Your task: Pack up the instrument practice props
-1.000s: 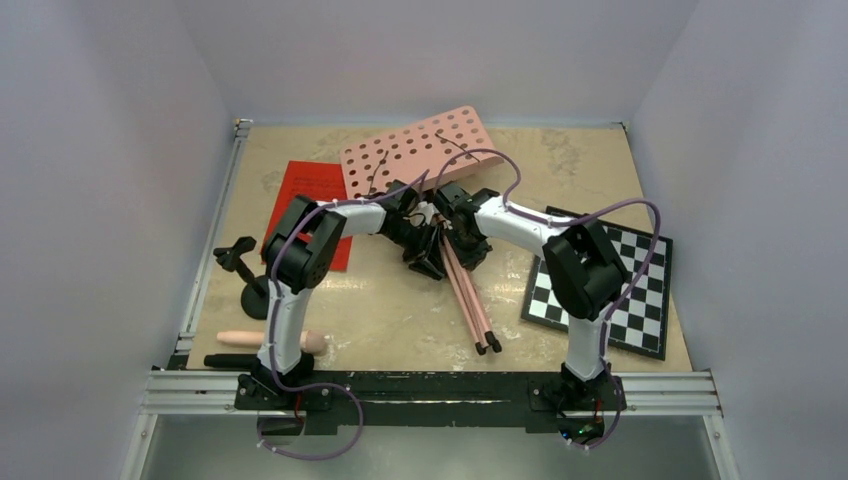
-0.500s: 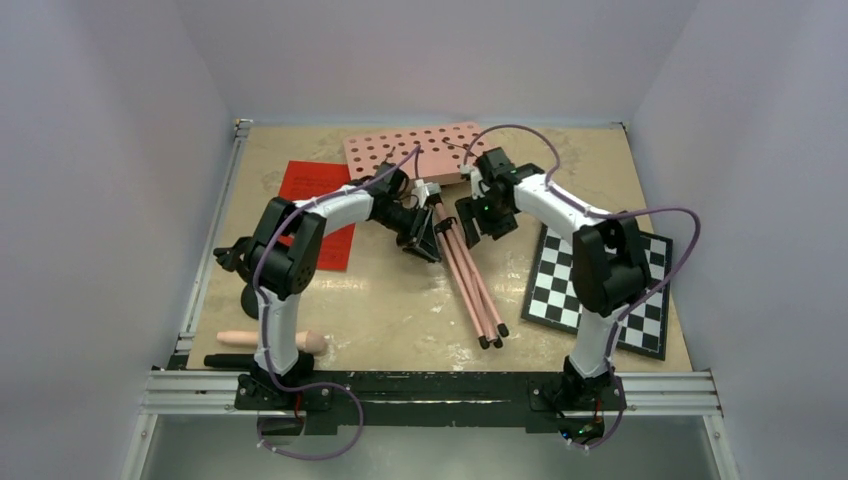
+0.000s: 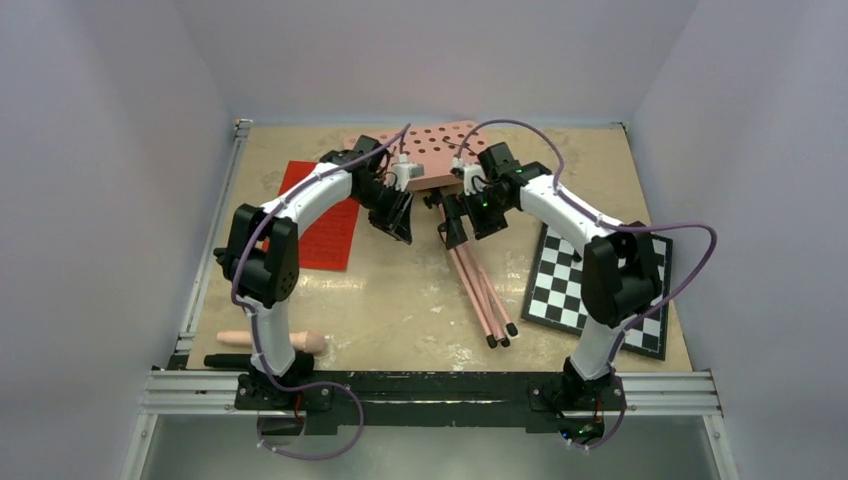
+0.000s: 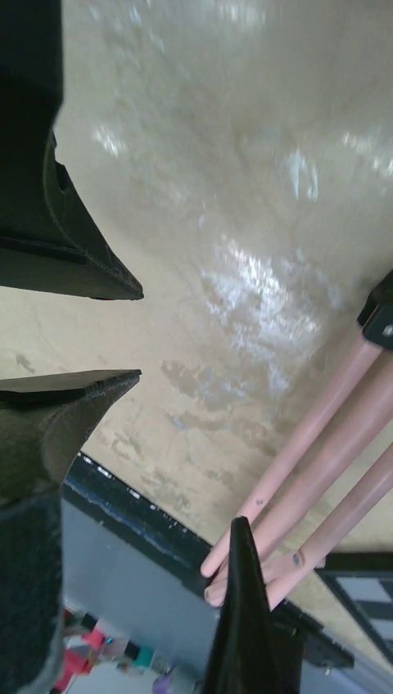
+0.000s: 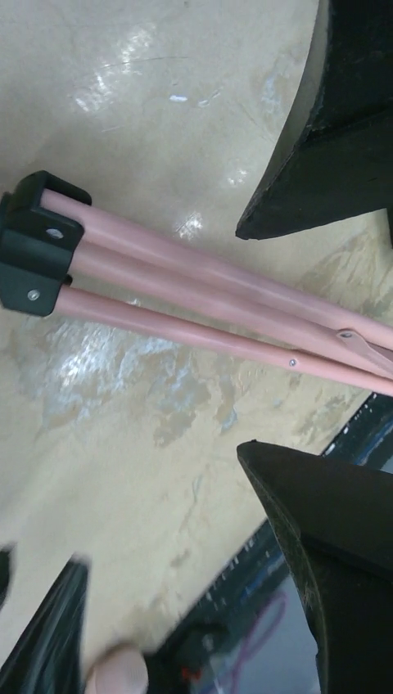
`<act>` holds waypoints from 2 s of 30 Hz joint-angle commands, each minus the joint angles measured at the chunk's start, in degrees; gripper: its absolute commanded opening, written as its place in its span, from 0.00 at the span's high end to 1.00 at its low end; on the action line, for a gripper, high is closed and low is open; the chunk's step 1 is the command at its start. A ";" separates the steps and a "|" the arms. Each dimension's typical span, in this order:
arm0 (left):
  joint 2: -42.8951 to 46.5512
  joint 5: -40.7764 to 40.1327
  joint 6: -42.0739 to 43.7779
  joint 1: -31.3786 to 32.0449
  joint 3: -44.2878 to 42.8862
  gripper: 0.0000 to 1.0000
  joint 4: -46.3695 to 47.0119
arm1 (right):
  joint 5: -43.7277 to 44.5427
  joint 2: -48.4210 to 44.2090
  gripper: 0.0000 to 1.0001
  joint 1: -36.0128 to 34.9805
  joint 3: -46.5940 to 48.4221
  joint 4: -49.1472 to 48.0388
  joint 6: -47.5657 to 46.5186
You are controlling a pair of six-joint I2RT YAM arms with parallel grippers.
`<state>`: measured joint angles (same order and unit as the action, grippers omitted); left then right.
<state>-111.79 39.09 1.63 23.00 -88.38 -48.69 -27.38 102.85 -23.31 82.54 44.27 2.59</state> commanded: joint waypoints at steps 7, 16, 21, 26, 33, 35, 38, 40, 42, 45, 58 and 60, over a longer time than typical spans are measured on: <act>-2.09 -9.66 5.58 -6.76 -11.14 0.58 -4.65 | 32.49 0.58 0.01 -12.51 -3.18 -0.95 3.68; -1.60 -5.29 3.73 -12.15 -14.13 0.58 -5.27 | 40.01 9.19 0.23 -15.93 -2.99 1.69 9.54; -1.20 -3.78 1.94 -13.05 -14.76 0.58 -5.07 | 39.75 10.64 0.65 -16.03 -4.52 0.93 12.42; -1.39 -4.01 0.81 -14.52 -16.71 0.58 -4.38 | 40.23 11.98 1.00 -16.45 -2.44 -0.09 18.32; -1.23 -4.21 0.99 -17.18 -17.80 0.58 -4.63 | 41.62 11.81 1.00 -18.80 5.62 9.59 38.76; -0.97 -4.20 1.37 -17.60 -17.53 0.58 -5.11 | 41.83 10.87 1.00 -20.05 5.51 12.29 43.16; -0.32 -4.20 1.71 -17.90 -16.61 0.58 -5.64 | 40.72 10.11 1.00 -20.74 4.29 13.22 45.59; 0.04 -4.20 1.74 -17.99 -15.91 0.58 -5.71 | 40.72 10.53 1.00 -20.45 4.49 13.30 45.93; 0.48 -4.11 1.63 -17.99 -15.25 0.58 -5.52 | 40.16 11.22 1.00 -19.91 4.93 12.70 45.04; 1.00 -4.07 1.92 -17.99 -14.73 0.58 -5.53 | 38.28 12.05 0.57 -19.74 5.29 9.38 40.40; 4.73 5.33 2.93 -19.58 -18.95 0.42 -7.26 | 30.05 -6.58 0.01 -10.82 3.75 6.63 12.98; 4.33 4.76 3.87 -20.04 -23.12 0.20 -8.75 | 21.72 -9.88 0.01 -7.63 2.16 5.04 8.29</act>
<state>-110.74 40.80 4.08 4.38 -103.96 -55.94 5.67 100.25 -36.86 86.72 51.70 21.19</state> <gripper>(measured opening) 0.597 0.986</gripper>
